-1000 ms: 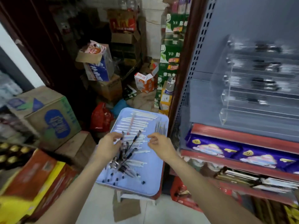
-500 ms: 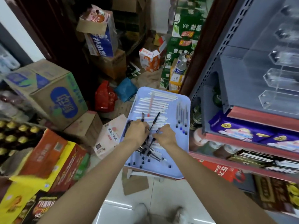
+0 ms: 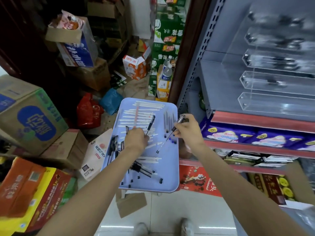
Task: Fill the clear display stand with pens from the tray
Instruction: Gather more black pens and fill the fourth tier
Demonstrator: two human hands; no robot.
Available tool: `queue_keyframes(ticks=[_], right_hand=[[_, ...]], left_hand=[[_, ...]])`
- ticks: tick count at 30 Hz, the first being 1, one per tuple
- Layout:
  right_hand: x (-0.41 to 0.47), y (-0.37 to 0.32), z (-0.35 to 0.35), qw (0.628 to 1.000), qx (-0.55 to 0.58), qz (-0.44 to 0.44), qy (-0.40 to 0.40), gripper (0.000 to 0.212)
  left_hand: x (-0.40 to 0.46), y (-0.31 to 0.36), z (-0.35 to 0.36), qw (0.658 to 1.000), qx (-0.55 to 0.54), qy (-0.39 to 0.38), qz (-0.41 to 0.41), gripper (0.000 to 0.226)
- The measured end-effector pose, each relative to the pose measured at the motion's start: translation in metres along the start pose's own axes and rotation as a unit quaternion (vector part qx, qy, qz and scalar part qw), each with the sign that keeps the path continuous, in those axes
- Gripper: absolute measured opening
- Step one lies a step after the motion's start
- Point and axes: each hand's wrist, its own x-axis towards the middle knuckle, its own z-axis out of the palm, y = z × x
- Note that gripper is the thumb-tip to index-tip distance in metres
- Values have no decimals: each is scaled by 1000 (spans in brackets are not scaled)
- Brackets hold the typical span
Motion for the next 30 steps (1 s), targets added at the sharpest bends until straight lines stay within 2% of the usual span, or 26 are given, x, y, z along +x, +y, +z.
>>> queue_keyframes(ticks=[3, 5, 6, 9, 12, 15, 18, 22, 25, 27, 30], right_hand=[[-5, -21, -42, 995, 57, -73, 22, 27], [-4, -38, -77, 987, 95, -117, 50, 19], [-3, -45, -96, 982, 110, -139, 67, 14], [2, -60, -155, 962, 142, -201, 120, 18], [14, -70, -215, 944, 168, -243, 143, 19], [33, -76, -266, 939, 161, -254, 167, 21], [54, -76, -302, 942, 132, -259, 170, 20], [77, -71, -327, 960, 34, -229, 158, 7], [92, -67, -338, 971, -30, -221, 90, 21], [99, -66, -344, 963, -102, -239, 70, 21], [104, -69, -349, 944, -196, -258, 63, 10]], left_hand=[[-2, 28, -7, 990, -119, 35, 70, 12], [-7, 59, -15, 977, -160, 62, 129, 7], [-11, 78, -20, 970, -166, 81, 158, 5], [-21, 136, -33, 944, -192, 141, 230, 6], [-24, 185, -36, 921, -201, 208, 262, 6], [-23, 229, -32, 911, -188, 241, 278, 8], [-17, 263, -25, 904, -167, 274, 281, 7], [-6, 291, -16, 908, -141, 289, 270, 8], [-2, 305, -14, 912, -114, 296, 259, 10], [0, 310, -15, 915, -102, 300, 251, 10], [3, 314, -17, 913, -91, 306, 255, 9]])
